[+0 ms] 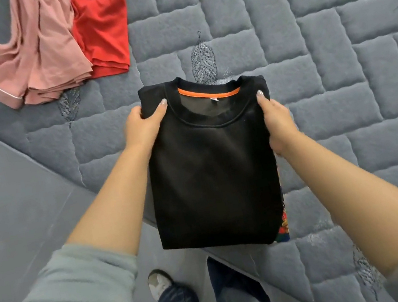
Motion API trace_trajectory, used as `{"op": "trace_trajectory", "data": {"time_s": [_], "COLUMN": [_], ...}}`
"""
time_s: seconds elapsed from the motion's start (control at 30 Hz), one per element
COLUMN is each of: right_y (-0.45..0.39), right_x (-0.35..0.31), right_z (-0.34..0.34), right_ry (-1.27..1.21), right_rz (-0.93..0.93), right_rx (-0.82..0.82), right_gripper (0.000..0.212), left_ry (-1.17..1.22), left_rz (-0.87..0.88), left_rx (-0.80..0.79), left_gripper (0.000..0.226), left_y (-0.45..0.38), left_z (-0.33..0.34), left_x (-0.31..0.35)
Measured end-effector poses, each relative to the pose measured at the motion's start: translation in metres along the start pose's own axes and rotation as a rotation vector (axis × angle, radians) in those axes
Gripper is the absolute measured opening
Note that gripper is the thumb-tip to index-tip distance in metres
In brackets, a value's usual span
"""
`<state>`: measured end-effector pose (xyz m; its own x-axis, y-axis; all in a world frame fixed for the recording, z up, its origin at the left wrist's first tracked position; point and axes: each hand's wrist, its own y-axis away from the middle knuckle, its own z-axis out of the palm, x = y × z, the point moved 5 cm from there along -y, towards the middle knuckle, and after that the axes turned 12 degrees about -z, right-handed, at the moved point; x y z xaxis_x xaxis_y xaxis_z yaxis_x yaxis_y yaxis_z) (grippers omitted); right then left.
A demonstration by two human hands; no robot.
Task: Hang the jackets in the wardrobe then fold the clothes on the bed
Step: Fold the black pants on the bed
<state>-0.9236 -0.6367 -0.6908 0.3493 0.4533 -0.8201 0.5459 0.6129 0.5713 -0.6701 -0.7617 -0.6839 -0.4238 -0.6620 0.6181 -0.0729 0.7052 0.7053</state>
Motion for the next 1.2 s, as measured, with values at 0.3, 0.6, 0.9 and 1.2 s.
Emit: {"op": "trace_trajectory", "data": {"time_s": [0.3, 0.6, 0.9, 1.2], "right_y": [-0.025, -0.019, 0.066, 0.153], "right_x": [-0.027, 0.03, 0.077, 0.017], "right_z": [-0.022, -0.035, -0.034, 0.004], "right_ry": [0.025, 0.229, 0.091, 0.084], "right_rz": [-0.336, -0.101, 0.166, 0.036], "right_rx": [-0.027, 0.046, -0.255, -0.363], "right_gripper": [0.017, 0.035, 0.032, 0.04], "left_ry": [0.37, 0.219, 0.205, 0.412], "left_rz": [-0.054, -0.172, -0.466, -0.391], "left_rx": [-0.397, -0.135, -0.369, -0.455], "left_gripper": [0.03, 0.05, 0.086, 0.078], "left_y": [-0.007, -0.021, 0.058, 0.131], "left_z": [0.005, 0.014, 0.011, -0.072], "left_x": [0.015, -0.037, -0.12, -0.112]}}
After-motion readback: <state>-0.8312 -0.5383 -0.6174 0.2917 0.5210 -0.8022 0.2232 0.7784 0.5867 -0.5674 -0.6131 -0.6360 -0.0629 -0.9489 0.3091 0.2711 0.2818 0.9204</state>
